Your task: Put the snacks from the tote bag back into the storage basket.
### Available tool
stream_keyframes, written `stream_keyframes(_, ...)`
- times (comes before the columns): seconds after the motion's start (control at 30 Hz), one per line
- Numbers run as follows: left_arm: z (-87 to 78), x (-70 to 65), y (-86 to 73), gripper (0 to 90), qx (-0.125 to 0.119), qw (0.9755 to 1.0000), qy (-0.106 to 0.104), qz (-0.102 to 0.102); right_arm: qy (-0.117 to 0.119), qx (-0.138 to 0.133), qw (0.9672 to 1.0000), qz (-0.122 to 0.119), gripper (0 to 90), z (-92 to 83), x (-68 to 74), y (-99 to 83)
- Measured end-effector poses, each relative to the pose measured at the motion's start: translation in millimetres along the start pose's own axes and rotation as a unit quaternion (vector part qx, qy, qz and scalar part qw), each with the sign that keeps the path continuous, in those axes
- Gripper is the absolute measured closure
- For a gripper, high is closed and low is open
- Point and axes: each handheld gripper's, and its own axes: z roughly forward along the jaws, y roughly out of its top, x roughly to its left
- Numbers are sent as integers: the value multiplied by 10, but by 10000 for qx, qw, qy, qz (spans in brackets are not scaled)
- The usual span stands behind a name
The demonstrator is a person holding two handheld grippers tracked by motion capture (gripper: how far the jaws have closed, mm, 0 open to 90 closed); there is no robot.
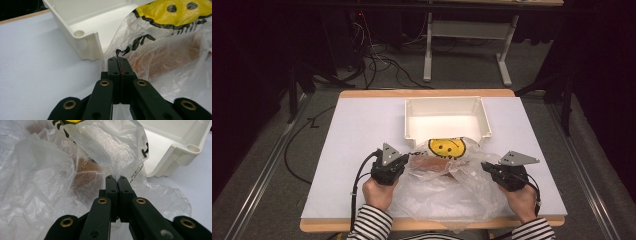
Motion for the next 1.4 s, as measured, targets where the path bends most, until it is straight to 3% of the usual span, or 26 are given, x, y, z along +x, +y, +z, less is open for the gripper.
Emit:
stream_keyframes(0.47,312,120,-12,900,210,9993,200,-217,-30,270,9995,170,894,226,-74,-90)
stream_keyframes(0.8,459,173,-130,900,401,9984,32,-386,27,387,9989,278,894,344,-85,-145)
stream_keyframes(0.93,432,109,-149,900,482,9987,-43,-182,40,396,9989,247,894,353,-74,-144)
stream_keyframes(1.1,381,47,-210,900,509,9983,-238,-135,66,391,9989,251,894,327,-67,-161)
stream_keyframes(1.27,323,-54,-253,900,579,9974,-427,59,116,429,9987,233,893,321,-55,-189)
stream_keyframes(1.4,256,-16,-220,900,335,9990,-289,-45,30,367,9990,234,894,279,-90,-161)
